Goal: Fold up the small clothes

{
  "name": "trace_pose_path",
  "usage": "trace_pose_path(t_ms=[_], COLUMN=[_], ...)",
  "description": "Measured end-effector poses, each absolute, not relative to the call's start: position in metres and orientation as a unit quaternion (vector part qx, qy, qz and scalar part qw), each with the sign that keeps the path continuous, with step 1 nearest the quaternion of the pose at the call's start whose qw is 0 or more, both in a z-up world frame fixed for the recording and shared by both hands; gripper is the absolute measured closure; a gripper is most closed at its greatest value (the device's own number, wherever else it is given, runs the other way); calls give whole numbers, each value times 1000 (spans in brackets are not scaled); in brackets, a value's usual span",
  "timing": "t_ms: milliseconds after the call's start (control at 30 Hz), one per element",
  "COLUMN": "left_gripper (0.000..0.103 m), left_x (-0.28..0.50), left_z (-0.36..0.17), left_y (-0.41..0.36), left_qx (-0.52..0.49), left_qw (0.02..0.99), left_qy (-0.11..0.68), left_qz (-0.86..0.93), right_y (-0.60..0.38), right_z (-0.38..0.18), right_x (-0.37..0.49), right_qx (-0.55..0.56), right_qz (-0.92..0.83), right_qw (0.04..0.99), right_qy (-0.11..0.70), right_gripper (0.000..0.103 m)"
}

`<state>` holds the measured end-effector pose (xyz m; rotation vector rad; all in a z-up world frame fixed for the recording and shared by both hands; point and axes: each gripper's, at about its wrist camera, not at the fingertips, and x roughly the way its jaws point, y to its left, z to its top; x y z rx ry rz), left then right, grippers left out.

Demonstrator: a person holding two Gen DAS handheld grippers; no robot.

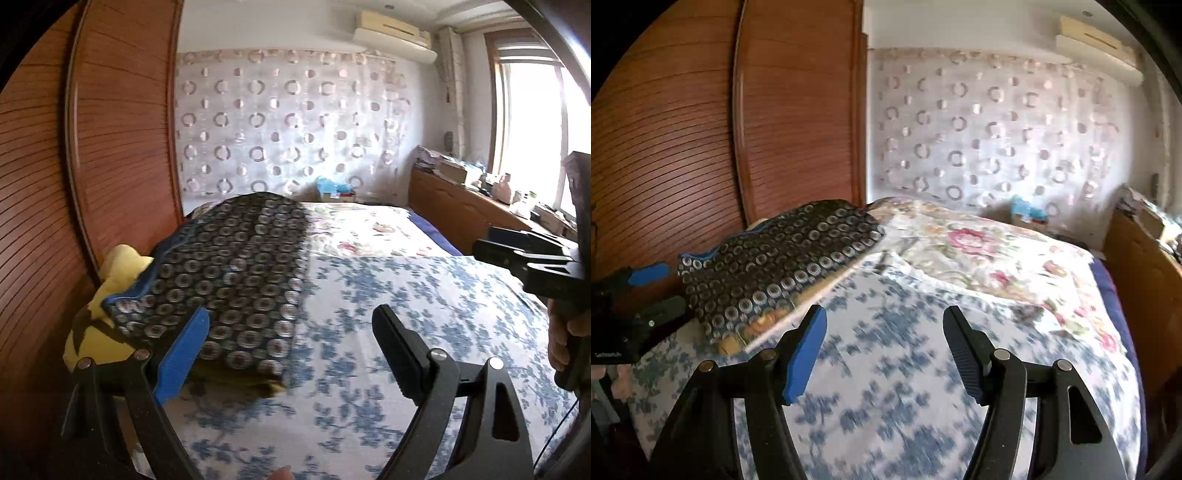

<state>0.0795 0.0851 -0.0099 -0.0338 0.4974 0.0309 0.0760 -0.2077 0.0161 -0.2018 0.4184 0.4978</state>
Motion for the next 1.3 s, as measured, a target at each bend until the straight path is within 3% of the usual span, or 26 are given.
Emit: trace_pose_path(t_ms=[100, 333, 800, 1300], left_gripper=[13, 13, 13, 13], left_x=[78, 73, 48, 39], left_z=[-6, 16, 66, 68], left_y=[69, 41, 13, 12], left_qx=[-14, -6, -1, 4], left_qw=[970, 974, 982, 982], left_qy=[245, 228, 186, 184], left_qz=[4, -17, -33, -33], right_y=[-225, -247, -252, -256], right_z=[15, 19, 33, 18], right_x=[56, 16, -53, -57], right_qx=[-84, -51, -22, -13], right_qz=[229, 185, 127, 106], right_qw=[949, 964, 982, 987], right_qy=[200, 186, 134, 119], right_gripper=[34, 17, 11, 11])
